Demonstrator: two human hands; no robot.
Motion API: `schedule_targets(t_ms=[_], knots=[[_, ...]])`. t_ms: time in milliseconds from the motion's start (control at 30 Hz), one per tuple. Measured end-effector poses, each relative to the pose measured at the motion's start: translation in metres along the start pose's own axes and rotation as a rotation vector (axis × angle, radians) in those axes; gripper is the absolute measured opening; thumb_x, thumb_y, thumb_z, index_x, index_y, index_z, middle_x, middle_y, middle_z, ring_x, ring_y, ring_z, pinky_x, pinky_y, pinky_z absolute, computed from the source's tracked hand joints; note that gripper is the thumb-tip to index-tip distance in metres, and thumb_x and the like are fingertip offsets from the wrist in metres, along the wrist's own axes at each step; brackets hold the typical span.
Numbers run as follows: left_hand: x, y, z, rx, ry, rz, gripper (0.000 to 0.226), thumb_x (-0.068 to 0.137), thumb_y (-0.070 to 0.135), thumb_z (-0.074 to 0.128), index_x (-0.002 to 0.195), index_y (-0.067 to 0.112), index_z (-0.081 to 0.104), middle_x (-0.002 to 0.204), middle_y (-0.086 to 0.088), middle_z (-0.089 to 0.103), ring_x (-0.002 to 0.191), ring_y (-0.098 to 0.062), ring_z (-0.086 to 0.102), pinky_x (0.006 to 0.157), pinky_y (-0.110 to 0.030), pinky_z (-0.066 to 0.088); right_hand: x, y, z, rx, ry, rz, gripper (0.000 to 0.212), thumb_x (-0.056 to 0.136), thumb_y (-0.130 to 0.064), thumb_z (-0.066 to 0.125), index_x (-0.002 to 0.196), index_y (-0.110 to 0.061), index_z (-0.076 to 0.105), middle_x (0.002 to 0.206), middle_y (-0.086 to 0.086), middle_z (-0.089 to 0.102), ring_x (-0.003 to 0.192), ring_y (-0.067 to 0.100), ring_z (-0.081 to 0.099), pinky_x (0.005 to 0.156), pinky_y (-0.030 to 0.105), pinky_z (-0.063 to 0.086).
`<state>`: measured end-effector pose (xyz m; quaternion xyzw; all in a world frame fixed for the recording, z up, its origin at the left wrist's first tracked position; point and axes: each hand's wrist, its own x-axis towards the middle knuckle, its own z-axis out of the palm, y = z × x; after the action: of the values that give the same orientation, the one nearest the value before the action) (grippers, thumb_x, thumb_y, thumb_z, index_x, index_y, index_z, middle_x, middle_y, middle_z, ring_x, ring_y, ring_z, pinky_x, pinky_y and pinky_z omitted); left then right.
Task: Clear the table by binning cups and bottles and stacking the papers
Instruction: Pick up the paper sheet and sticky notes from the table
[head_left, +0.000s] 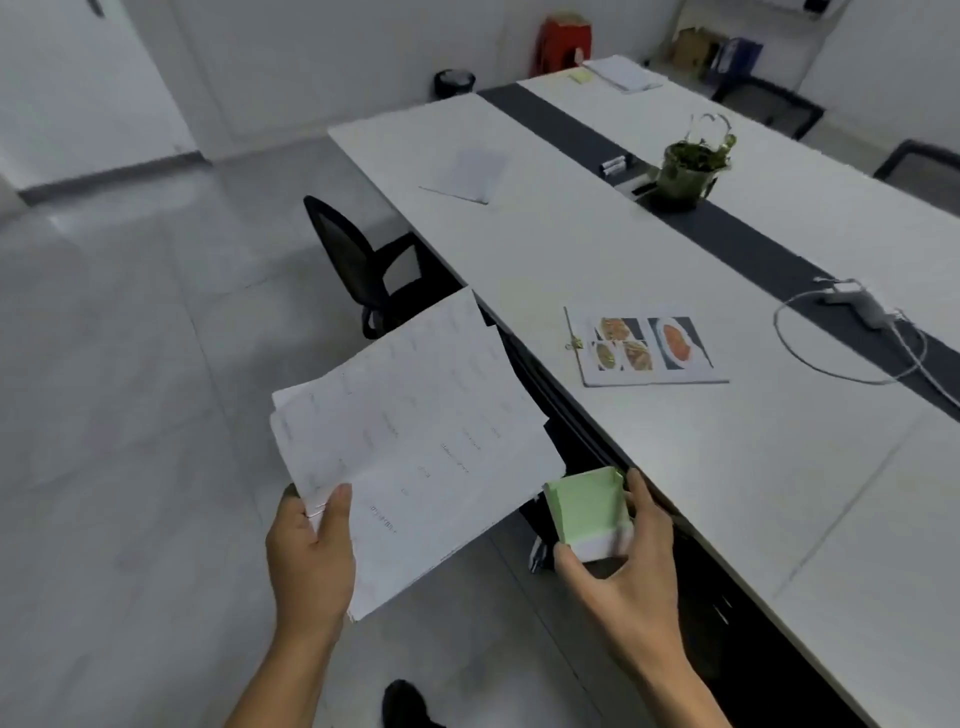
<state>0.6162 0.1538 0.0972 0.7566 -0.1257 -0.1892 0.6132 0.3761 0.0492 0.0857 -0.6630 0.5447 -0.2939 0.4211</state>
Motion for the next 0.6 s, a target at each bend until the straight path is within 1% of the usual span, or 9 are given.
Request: schedule_targets(t_ms=[100,167,200,233,267,333,400,500,600], knots=[[0.069,0.006,-0.042,-0.064,0.019,-0.05,0.014,0.099,0.016,0.056,0.109,0.025,0.059,0.106,0.013,0.067,0.097,-0.007,0.064,0.081,-0.031,0.05,0.032,-0.043,0.066,0.014,-0.057,-0.04,0.104,0.072,-0.016,0.085,0.154,-0.028,0.023,0.131,-0.01,0.038,0.109,-0.028,0.036,0.075,-0.004,0.038],[0.114,0.017,-0.063,-0.106,0.04,-0.066,0.017,0.1,0.014,0.054,0.115,0.021,0.058,0.108,0.013,0.066,0.097,-0.006,0.064,0.076,-0.027,0.049,0.056,-0.072,0.104,0.014,-0.09,-0.092,0.104,0.071,-0.019,0.085,0.154,-0.03,0.024,0.133,-0.01,0.038,0.114,-0.022,0.037,0.079,0.004,0.044],[0.136,0.023,-0.072,-0.122,0.052,-0.066,0.018,0.1,0.014,0.053,0.116,0.021,0.057,0.108,0.014,0.066,0.095,-0.003,0.065,0.074,-0.024,0.048,0.067,-0.085,0.121,0.008,-0.101,-0.112,0.104,0.071,-0.022,0.085,0.154,-0.031,0.023,0.134,-0.013,0.037,0.118,-0.019,0.037,0.084,0.01,0.045],[0.158,0.03,-0.079,-0.131,0.062,-0.061,0.019,0.1,0.013,0.052,0.117,0.021,0.056,0.108,0.015,0.066,0.092,0.0,0.065,0.073,-0.023,0.048,0.078,-0.099,0.138,0.0,-0.106,-0.126,0.104,0.071,-0.025,0.085,0.154,-0.033,0.023,0.134,-0.016,0.036,0.12,-0.017,0.037,0.09,0.016,0.045],[0.179,0.036,-0.084,-0.135,0.071,-0.052,0.02,0.101,0.013,0.052,0.118,0.022,0.056,0.108,0.015,0.066,0.09,0.003,0.066,0.073,-0.022,0.047,0.09,-0.11,0.153,-0.008,-0.104,-0.139,0.103,0.071,-0.026,0.085,0.153,-0.034,0.024,0.133,-0.017,0.036,0.121,-0.017,0.036,0.093,0.018,0.043],[0.223,0.047,-0.089,-0.145,0.093,-0.037,0.022,0.101,0.012,0.051,0.121,0.021,0.055,0.11,0.016,0.066,0.09,0.007,0.066,0.075,-0.021,0.048,0.118,-0.132,0.185,-0.005,-0.096,-0.159,0.099,0.071,-0.024,0.085,0.15,-0.037,0.026,0.129,-0.02,0.036,0.12,-0.019,0.035,0.087,0.011,0.042],[0.269,0.05,-0.088,-0.159,0.117,-0.039,0.023,0.101,0.013,0.05,0.121,0.023,0.055,0.111,0.016,0.067,0.094,0.004,0.066,0.077,-0.023,0.048,0.15,-0.145,0.22,-0.001,-0.096,-0.183,0.097,0.071,-0.027,0.084,0.149,-0.037,0.028,0.126,-0.022,0.036,0.122,-0.017,0.034,0.087,0.011,0.041],[0.347,0.051,-0.084,-0.14,0.155,-0.037,0.022,0.102,0.012,0.049,0.121,0.022,0.055,0.112,0.013,0.068,0.098,-0.003,0.067,0.08,-0.028,0.05,0.206,-0.16,0.284,-0.008,-0.105,-0.155,0.1,0.071,-0.031,0.083,0.153,-0.031,0.027,0.129,-0.019,0.035,0.122,-0.015,0.034,0.094,0.026,0.044],[0.43,0.059,-0.078,-0.097,0.231,-0.039,0.019,0.102,0.012,0.049,0.117,0.023,0.055,0.111,0.014,0.067,0.098,-0.005,0.065,0.079,-0.028,0.05,0.277,-0.187,0.351,0.015,-0.146,-0.158,0.1,0.071,-0.03,0.083,0.154,-0.029,0.025,0.13,-0.017,0.034,0.119,-0.017,0.035,0.092,0.026,0.045]])
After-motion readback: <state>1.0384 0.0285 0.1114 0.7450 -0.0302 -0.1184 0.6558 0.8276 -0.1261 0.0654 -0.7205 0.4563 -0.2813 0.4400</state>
